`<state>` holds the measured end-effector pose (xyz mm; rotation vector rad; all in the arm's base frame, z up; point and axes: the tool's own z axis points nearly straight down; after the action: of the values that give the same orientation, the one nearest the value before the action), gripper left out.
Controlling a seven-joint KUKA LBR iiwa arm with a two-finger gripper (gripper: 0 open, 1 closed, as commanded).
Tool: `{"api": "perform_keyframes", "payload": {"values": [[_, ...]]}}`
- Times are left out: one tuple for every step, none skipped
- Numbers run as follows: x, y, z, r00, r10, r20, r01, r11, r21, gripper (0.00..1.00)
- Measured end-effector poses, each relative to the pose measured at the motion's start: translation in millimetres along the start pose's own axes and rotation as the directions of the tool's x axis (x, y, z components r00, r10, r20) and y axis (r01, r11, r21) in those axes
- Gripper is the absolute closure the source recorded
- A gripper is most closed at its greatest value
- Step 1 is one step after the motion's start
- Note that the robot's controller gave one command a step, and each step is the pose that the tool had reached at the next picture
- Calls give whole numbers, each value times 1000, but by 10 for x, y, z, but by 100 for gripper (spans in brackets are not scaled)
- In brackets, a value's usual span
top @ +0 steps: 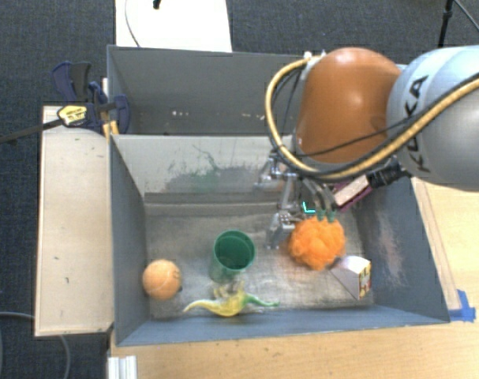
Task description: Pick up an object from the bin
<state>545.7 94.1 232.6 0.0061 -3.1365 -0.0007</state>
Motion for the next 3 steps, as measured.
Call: {"api": "perform_keyframes", "payload": {"values": [[-16,-5,-43,1000,2,8,-2,1000,-1,0],[-39,93,381,999,31,16,-31,1000,-2,0],[-144,250,1068,1000,8,12,-8,1000,-1,0]]}}
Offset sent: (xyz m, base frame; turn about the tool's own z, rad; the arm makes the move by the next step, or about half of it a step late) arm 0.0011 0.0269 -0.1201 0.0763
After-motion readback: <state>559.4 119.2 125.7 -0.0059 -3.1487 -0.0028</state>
